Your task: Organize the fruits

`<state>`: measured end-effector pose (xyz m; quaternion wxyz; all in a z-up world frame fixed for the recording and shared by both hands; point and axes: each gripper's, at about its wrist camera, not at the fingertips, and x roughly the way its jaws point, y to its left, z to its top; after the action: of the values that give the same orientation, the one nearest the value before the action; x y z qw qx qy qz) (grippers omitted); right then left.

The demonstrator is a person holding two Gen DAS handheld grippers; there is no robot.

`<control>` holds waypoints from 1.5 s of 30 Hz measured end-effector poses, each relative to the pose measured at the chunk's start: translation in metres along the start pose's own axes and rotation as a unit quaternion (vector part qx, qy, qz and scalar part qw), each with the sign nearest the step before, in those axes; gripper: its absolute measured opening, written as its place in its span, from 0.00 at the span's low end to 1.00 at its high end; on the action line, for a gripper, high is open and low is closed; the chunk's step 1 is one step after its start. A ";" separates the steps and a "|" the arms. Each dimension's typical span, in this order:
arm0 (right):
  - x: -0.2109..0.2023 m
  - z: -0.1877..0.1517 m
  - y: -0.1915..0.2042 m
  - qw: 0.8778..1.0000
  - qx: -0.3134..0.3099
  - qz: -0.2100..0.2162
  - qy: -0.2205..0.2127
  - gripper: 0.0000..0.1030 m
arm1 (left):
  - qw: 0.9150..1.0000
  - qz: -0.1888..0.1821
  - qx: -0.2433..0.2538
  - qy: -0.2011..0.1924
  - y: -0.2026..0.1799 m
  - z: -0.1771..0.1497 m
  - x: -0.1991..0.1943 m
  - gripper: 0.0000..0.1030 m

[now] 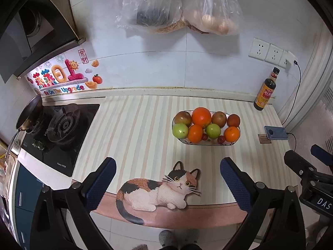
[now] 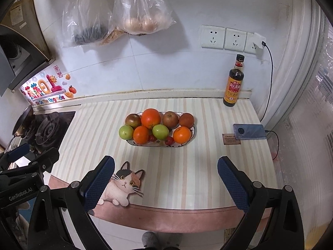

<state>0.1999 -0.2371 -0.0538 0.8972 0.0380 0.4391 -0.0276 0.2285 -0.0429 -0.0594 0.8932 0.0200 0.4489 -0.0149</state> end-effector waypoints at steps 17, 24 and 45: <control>0.001 0.002 0.000 1.000 -0.003 -0.001 0.004 0.98 | 1.000 0.005 0.000 -0.004 -0.001 -0.001 -0.001 1.00; 0.000 0.003 -0.001 1.000 -0.004 0.000 0.003 0.98 | 1.000 0.005 0.000 -0.004 -0.002 -0.001 -0.001 1.00; -0.004 0.003 0.000 1.000 -0.001 0.000 0.003 0.98 | 1.000 0.003 0.003 -0.007 -0.003 0.001 -0.003 1.00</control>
<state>0.2001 -0.2376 -0.0484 0.8961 0.0374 0.4415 -0.0268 0.2277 -0.0457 -0.0568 0.8961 0.0238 0.4430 -0.0132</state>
